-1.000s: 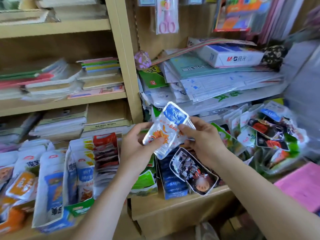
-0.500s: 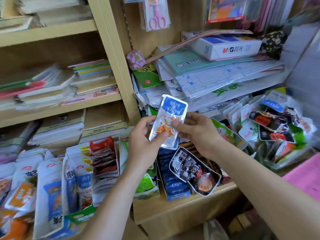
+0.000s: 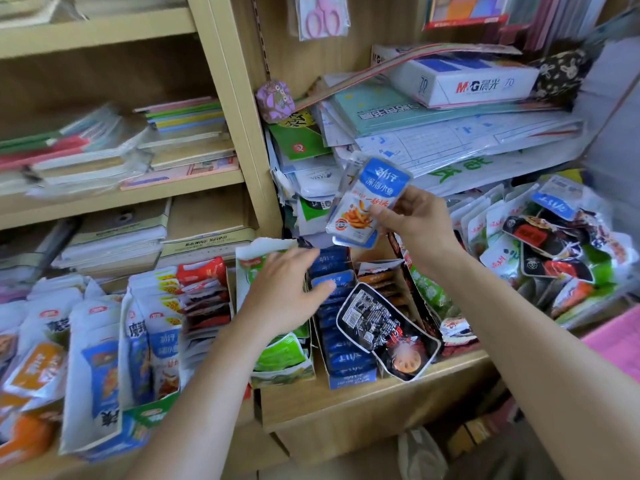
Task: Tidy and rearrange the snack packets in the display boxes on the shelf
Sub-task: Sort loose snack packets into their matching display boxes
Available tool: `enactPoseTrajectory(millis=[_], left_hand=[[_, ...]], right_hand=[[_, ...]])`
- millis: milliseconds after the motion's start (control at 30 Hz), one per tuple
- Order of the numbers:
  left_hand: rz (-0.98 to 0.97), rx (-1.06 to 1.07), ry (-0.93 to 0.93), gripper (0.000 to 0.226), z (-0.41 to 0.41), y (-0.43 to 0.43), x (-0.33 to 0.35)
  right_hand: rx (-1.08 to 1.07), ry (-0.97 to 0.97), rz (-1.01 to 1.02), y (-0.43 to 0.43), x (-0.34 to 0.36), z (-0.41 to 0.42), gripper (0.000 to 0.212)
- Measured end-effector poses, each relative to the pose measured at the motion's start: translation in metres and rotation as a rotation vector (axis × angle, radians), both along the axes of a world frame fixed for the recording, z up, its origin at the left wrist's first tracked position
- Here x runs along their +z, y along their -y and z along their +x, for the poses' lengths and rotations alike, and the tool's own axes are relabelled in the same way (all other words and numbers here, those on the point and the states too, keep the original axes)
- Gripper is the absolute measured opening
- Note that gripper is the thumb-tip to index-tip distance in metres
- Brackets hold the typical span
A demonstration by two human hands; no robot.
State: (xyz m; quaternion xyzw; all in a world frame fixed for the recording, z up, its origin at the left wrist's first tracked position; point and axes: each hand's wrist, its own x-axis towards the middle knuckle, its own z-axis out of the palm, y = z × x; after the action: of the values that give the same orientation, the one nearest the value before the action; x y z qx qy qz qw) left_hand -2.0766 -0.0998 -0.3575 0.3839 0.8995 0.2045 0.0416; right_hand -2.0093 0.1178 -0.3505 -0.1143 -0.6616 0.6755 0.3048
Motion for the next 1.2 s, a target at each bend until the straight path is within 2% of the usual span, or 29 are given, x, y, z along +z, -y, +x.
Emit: enactPoseTrajectory(millis=[67,167,267,500,667,867,1133,1200], left_hand=[[-0.195,-0.052,-0.029,0.078,0.007,-0.004,-0.006],[-0.259,-0.064,-0.074,0.083,0.009,-0.005,-0.010],[-0.239,-0.069,-0.060,0.074,0.008,-0.004,-0.009],[-0.167,-0.056,0.029,0.053,0.009,0.008,-0.004],[-0.152,-0.069,0.092,0.053,0.013,0.013,-0.005],[-0.129,-0.060,0.116,0.055,0.011,0.015,-0.008],[-0.129,-0.074,0.102,0.054,0.008,0.017,-0.012],[-0.131,-0.080,0.091,0.055,0.008,0.017,-0.013]], right_hand=[[0.007,-0.001,0.019,0.001,-0.003,-0.003,0.025],[0.017,0.009,0.052,0.002,-0.006,-0.007,0.024],[0.031,0.012,0.051,0.003,-0.006,-0.007,0.018],[0.166,0.076,0.047,0.014,-0.012,-0.009,0.024],[0.174,0.191,0.210,0.018,-0.017,-0.013,0.025],[0.142,0.109,0.108,0.022,-0.013,-0.013,0.024],[0.233,0.254,0.336,0.007,-0.014,-0.003,0.023],[0.261,0.244,0.307,0.000,-0.012,0.000,0.025]])
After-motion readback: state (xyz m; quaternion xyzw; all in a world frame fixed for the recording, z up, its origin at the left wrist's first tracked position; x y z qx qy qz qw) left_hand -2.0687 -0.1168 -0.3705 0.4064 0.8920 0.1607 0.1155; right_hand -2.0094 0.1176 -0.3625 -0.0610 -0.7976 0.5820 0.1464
